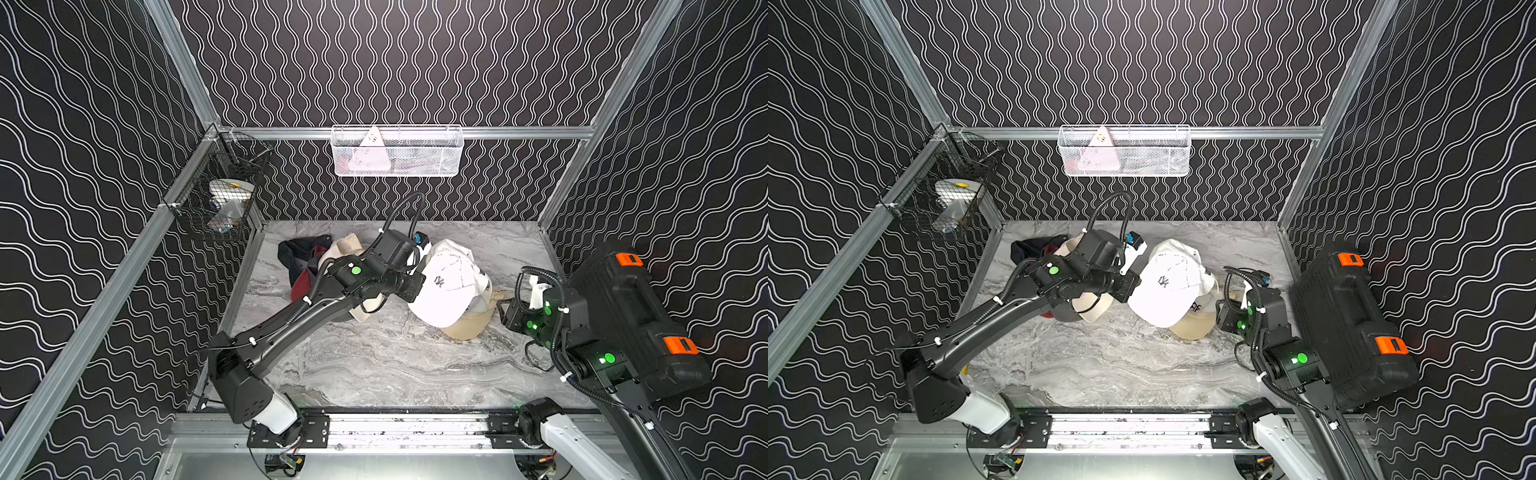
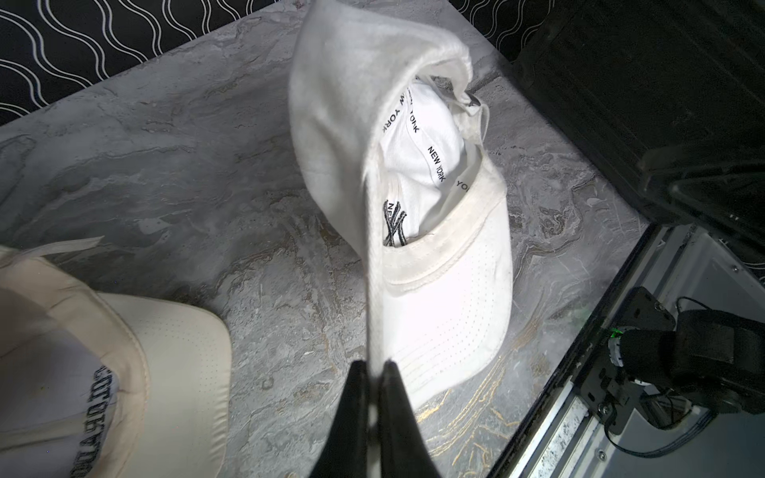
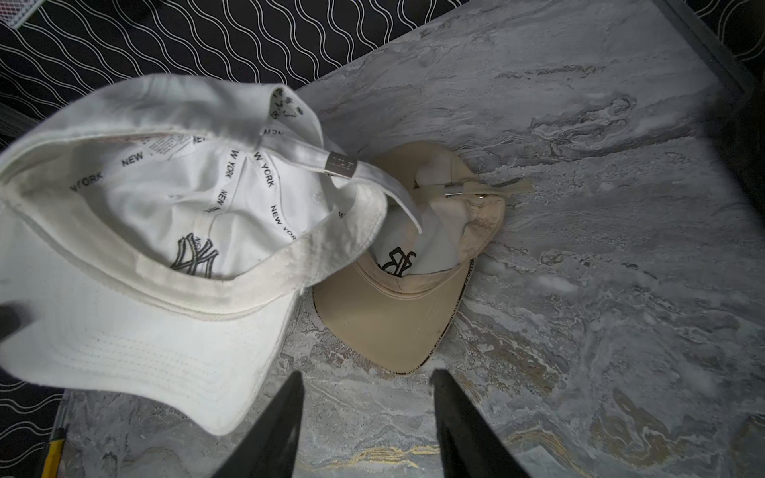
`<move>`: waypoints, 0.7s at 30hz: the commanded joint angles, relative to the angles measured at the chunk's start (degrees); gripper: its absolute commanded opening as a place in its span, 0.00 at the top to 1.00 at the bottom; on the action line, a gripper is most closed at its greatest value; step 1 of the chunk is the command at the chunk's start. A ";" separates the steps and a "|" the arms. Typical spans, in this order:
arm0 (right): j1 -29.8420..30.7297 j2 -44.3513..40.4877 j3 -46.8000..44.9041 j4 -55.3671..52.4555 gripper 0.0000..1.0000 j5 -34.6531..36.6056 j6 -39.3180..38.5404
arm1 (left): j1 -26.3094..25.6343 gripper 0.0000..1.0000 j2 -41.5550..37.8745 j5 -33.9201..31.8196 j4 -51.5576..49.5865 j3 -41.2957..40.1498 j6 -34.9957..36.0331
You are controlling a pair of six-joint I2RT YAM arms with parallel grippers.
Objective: Open the adjustable buckle of the baseball cap
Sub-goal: Pick up the baseball cap.
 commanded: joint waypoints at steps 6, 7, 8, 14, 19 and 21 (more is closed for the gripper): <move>-7.49 2.19 -3.05 8.19 0.49 -16.71 5.59 | -0.04 1.00 -4.61 -0.63 0.45 -1.89 0.97; -8.30 2.50 -3.64 9.42 0.49 -18.60 6.41 | -0.08 1.00 -4.92 -0.45 0.44 -2.00 0.84; -9.29 2.93 -4.27 10.69 0.50 -20.50 7.25 | -0.02 1.00 -5.25 -0.20 0.50 -2.13 0.72; -15.22 5.29 -7.98 18.69 0.52 -31.71 12.75 | -0.06 1.00 -7.55 0.62 0.78 -3.39 0.04; -18.29 7.44 -10.44 23.66 0.54 -37.23 15.60 | -0.09 1.00 -8.89 1.35 1.05 -4.15 -0.42; -18.94 8.04 -11.09 25.39 0.54 -38.50 16.44 | -0.11 1.00 -9.17 1.91 1.14 -4.22 -0.66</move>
